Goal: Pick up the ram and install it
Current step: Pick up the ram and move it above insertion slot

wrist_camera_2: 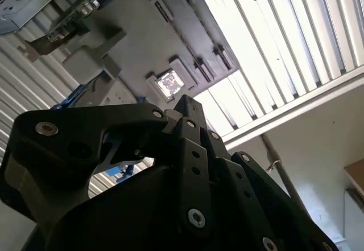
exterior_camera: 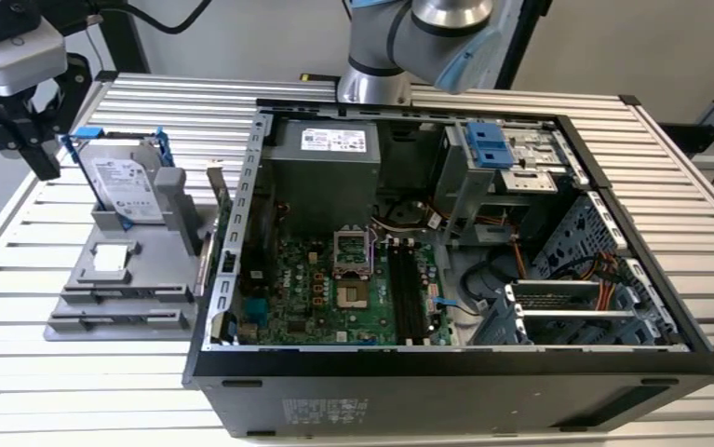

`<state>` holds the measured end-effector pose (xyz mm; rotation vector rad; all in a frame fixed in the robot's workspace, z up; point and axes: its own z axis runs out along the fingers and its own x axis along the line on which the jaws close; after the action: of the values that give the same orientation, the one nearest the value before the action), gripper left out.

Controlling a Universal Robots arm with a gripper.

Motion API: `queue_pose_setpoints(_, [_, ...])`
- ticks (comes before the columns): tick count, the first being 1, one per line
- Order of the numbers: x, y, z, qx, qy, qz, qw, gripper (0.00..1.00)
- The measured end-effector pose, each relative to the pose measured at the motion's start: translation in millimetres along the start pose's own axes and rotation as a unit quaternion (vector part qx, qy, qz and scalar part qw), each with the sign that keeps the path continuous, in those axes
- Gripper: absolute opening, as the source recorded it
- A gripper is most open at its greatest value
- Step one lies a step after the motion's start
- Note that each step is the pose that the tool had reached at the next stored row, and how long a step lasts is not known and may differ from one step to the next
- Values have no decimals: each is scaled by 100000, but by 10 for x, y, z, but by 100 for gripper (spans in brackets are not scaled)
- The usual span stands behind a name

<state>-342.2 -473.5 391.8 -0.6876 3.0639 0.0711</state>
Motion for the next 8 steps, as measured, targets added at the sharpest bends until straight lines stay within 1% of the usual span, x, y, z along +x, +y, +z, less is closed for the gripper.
queue_pose_setpoints(4, [0,0,0,-19,83,-1814,99984,0])
queue_pose_setpoints(8, [0,0,0,-37,158,-3549,99937,0])
